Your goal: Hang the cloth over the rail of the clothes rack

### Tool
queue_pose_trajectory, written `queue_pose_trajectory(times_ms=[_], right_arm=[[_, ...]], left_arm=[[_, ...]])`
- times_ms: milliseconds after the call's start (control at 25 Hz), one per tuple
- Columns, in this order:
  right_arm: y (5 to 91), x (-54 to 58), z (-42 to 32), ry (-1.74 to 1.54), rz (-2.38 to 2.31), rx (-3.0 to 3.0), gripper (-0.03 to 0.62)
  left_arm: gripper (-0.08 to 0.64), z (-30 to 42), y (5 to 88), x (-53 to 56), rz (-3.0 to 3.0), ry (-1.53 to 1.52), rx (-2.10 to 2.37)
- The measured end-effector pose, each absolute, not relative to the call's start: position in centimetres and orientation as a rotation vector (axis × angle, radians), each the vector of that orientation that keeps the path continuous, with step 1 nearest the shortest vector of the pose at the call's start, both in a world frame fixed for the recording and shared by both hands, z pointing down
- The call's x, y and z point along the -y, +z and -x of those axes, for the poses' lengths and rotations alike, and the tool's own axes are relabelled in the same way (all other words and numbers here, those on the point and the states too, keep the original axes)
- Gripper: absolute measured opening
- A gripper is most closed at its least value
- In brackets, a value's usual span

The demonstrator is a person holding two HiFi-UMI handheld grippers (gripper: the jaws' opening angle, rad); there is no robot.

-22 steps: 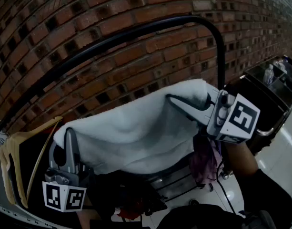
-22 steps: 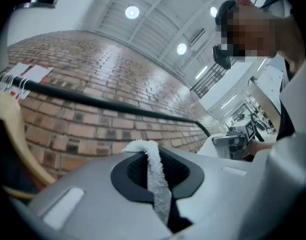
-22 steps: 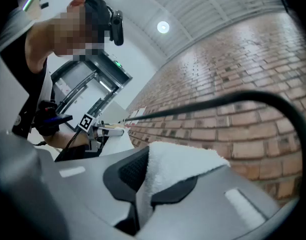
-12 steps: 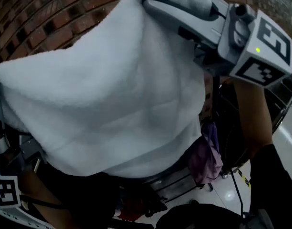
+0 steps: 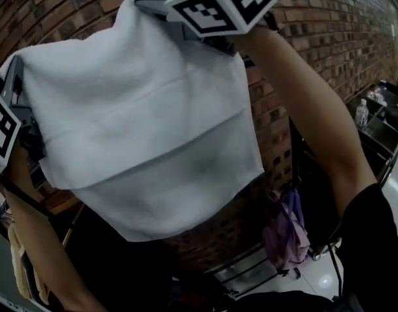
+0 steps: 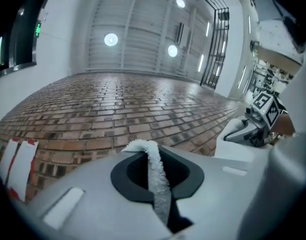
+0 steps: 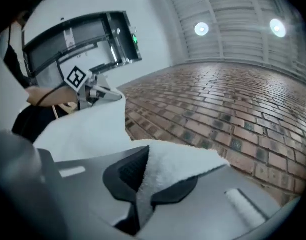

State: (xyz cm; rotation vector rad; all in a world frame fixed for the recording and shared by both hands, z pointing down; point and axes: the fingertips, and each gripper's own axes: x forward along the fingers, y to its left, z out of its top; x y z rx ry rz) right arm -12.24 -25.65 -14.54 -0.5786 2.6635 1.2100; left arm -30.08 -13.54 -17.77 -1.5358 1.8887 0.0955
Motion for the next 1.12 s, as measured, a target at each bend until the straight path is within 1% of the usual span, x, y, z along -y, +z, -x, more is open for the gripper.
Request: queue_pose_trajectory(times_ms=[160,280,360,520,640,720,760,800,880,920,960,1000,1040,1120], right_arm=[[-12.1,31.1,17.1,1.401,0.772,-2.821,0.014],[-9.4,33.4,18.8,1.443,0.782,-2.948,0.014],[-6.5,34.8,19.7,1.450,0.749,-3.091,0.014],[-1.2,35.6,20.8,1.587,0.679,-3.304,0.014],[0.2,35.5,21.2,1.752,0.655,-3.332,0.018],[0.8,35.8,21.2,1.841,0.650,-3.350,0.027],[1.1,35.9,21.2,1.868,0.633,-3.364,0.040],[1.4,35.8,21.2,1.886,0.606,-3.380,0.065],[1.7,35.6,21.3,1.920,0.548,-3.400,0.119],[1.7,35.5,21.4,1.956,0.530,-3.389,0.134],[1.7,35.4,21.6,2.003,0.512,-3.365,0.150],[1.7,35.1,21.8,2.040,0.486,-3.344,0.171],[1.8,34.8,21.9,2.040,0.446,-3.345,0.185],[2.1,33.7,22.0,1.916,0.314,-3.401,0.242]], left_arm=[[0.031,33.3,-17.7,18.4,1.494,-0.105,-2.047],[0.031,35.7,-14.2,23.2,1.575,-0.422,-2.122],[0.031,36.6,-11.9,25.3,1.662,-0.552,-2.133],[0.031,36.7,-8.5,27.7,1.769,-0.768,-2.102],[0.036,36.1,-6.3,28.9,1.717,-1.025,-2.017],[0.057,35.4,-5.0,29.2,1.684,-1.178,-1.917],[0.073,34.9,-4.4,29.2,1.686,-1.238,-1.862],[0.104,34.3,-3.7,29.3,1.711,-1.285,-1.803],[0.221,33.0,-2.1,29.1,1.850,-1.338,-1.671],[0.300,32.2,-1.3,29.0,1.939,-1.351,-1.601],[0.360,31.5,-0.6,29.0,2.008,-1.363,-1.541],[0.395,31.1,-0.1,28.9,2.037,-1.373,-1.502],[0.410,30.9,-0.1,29.0,2.026,-1.373,-1.484],[0.404,30.8,-0.9,29.2,1.958,-1.331,-1.476]])
